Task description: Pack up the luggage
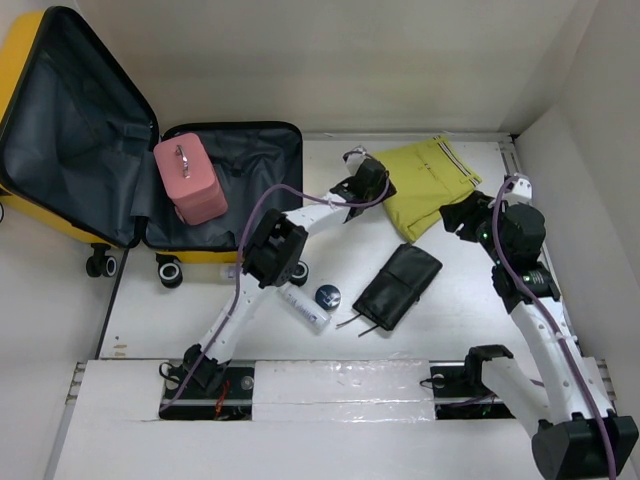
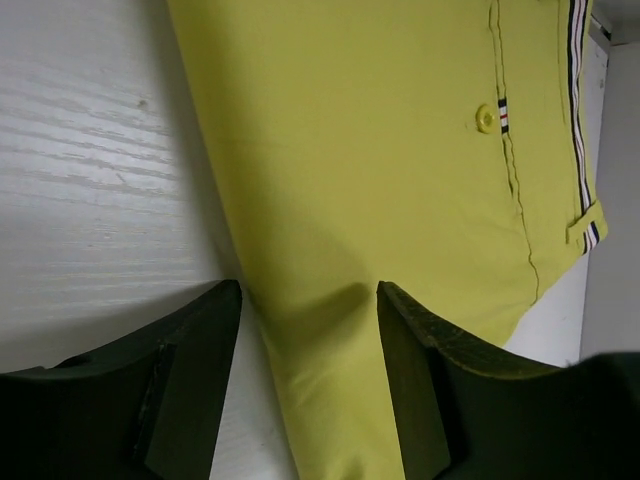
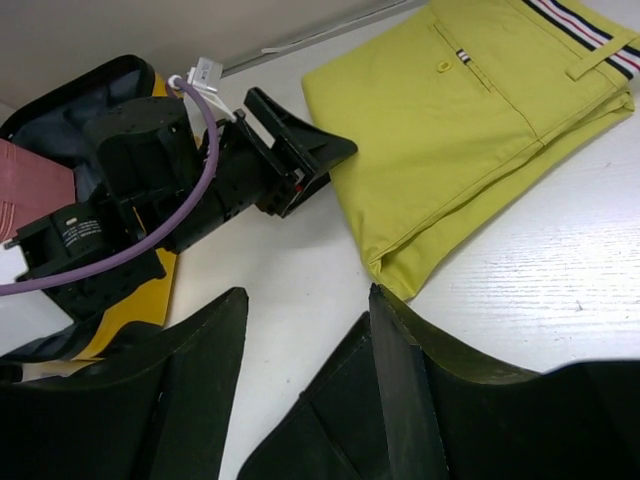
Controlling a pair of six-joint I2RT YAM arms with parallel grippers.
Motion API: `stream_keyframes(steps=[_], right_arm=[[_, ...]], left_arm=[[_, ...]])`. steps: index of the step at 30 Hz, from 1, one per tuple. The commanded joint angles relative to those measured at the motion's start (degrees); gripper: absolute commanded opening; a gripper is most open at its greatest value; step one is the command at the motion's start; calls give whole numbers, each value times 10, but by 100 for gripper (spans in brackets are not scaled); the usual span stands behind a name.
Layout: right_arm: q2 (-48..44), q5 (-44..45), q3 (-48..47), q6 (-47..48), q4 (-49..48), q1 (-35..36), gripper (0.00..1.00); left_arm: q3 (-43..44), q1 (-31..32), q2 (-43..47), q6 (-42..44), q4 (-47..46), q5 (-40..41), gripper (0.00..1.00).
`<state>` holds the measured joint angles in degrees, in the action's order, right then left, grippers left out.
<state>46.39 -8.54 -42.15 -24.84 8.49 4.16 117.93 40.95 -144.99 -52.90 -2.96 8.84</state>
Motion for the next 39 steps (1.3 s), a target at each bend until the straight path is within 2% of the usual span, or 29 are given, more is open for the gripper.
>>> stream_keyframes(steps=[1,4,6,8,9,11,14,19,23,26,30,33,35,39], right_arm=[[-10,7,-11,8,-37,9,58],[-10,7,-17,8,-37,22,58],[-10,12,-17,8,-37,28,58],[-15,12,-22,8,-37,35,58],[-21,12,-22,8,-37,35,58],[-29,12,-22,8,-37,42,58],[-46,12,-22,8,-44,47,58],[-59,7,15,-26,-122,52,58],[-53,35,65,-84,-210,63,58],[-39,63,115,-103,-295,63,61],[-8,77,121,-115,-295,63,61],[-2,71,145,-122,-317,68,61],[-9,71,152,-122,-317,68,61],[-31,71,174,-127,-306,73,61]], left_arm=[[27,10,-19,-26,21,-32,53],[42,15,-40,-41,16,-32,51],[49,22,-45,-41,10,-20,45],[44,27,-45,-47,-21,-20,29],[44,27,-45,-47,-28,-15,15],[44,27,-45,-35,-35,-8,1],[13,15,-9,-11,-65,9,0],[-16,-6,62,60,-91,9,0],[-10,-27,115,129,-85,-36,0],[18,-44,152,175,-54,-57,0],[90,-55,179,252,-2,-97,0],[146,-71,200,313,58,-97,0],[146,-85,223,329,83,-82,0],[90,-142,293,341,106,-59,0]])
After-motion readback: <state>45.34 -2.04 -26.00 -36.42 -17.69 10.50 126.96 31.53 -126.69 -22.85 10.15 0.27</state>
